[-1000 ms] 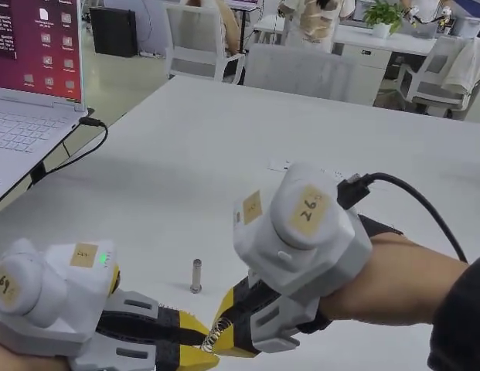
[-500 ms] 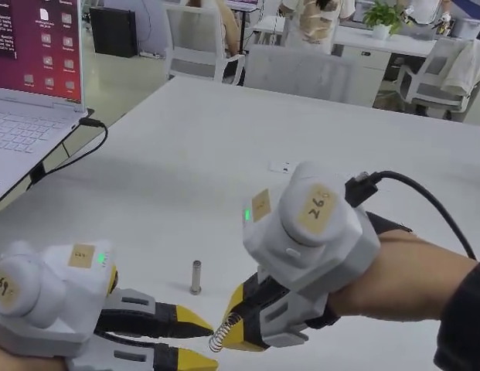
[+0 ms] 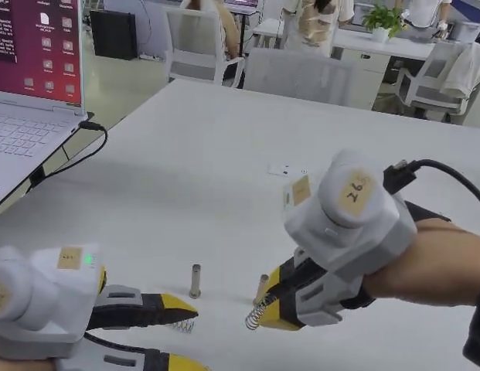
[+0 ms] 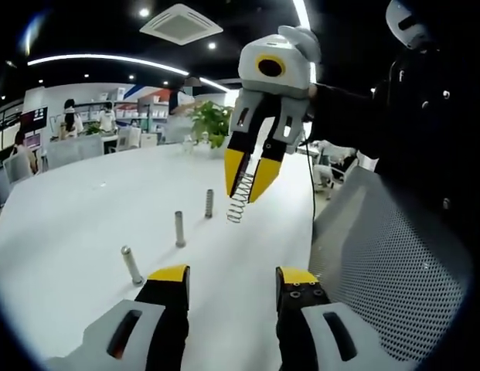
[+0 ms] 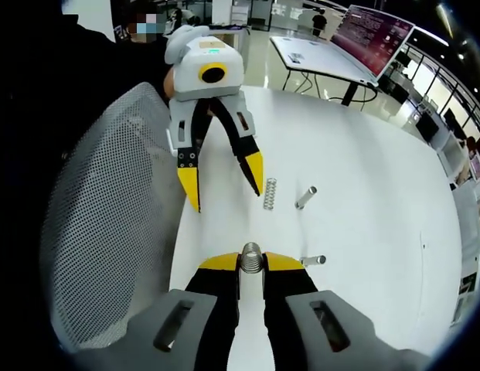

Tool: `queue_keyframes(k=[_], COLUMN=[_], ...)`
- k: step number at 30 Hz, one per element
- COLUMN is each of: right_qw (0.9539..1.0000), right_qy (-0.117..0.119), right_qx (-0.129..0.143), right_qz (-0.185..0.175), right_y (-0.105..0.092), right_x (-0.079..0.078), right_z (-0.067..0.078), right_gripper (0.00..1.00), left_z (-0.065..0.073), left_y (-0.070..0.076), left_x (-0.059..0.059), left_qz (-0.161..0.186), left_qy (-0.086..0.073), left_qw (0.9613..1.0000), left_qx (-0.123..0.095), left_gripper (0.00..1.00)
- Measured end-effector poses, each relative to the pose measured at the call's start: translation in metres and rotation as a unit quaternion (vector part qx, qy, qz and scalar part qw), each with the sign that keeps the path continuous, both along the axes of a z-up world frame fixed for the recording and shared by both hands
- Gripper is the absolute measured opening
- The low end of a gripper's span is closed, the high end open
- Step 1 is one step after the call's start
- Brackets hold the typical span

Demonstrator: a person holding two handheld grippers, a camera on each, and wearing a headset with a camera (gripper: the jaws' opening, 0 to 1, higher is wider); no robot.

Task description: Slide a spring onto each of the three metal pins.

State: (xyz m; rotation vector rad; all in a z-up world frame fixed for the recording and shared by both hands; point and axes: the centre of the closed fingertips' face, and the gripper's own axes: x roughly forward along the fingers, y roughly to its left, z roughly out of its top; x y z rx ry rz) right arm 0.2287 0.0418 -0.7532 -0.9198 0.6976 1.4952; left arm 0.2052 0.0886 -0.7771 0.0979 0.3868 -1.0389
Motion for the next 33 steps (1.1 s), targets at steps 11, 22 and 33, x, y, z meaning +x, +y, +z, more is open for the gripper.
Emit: queue_keyframes(k=[11,22,33], right_qw=[0.9994,0.9982,0.9957], right_qy=[-0.016,-0.034,-0.064], right_qx=[-0.009,-0.024,-0.058], right_qz=[-0.03,-0.042,-0.032], right_y=[-0.015,-0.018,-0.013], right_x=[0.026,0.051,0.073], right_z=[0.001,0.003,-0.003], right_gripper=[0.08,0.08,0.08], left_z=[-0.001,-0.002,-0.003], left_y=[0.014,0.022,0.032], left_x=[0.007,0.01,0.012], left_qz=[0.045,0.068,0.082], left_qy=[0.001,-0.001,-0.001], left_qw=[0.999,0.9977,0.9966], left_qx=[-0.002,-0.005,-0.007], left_gripper=[0.59,0.68,0.73])
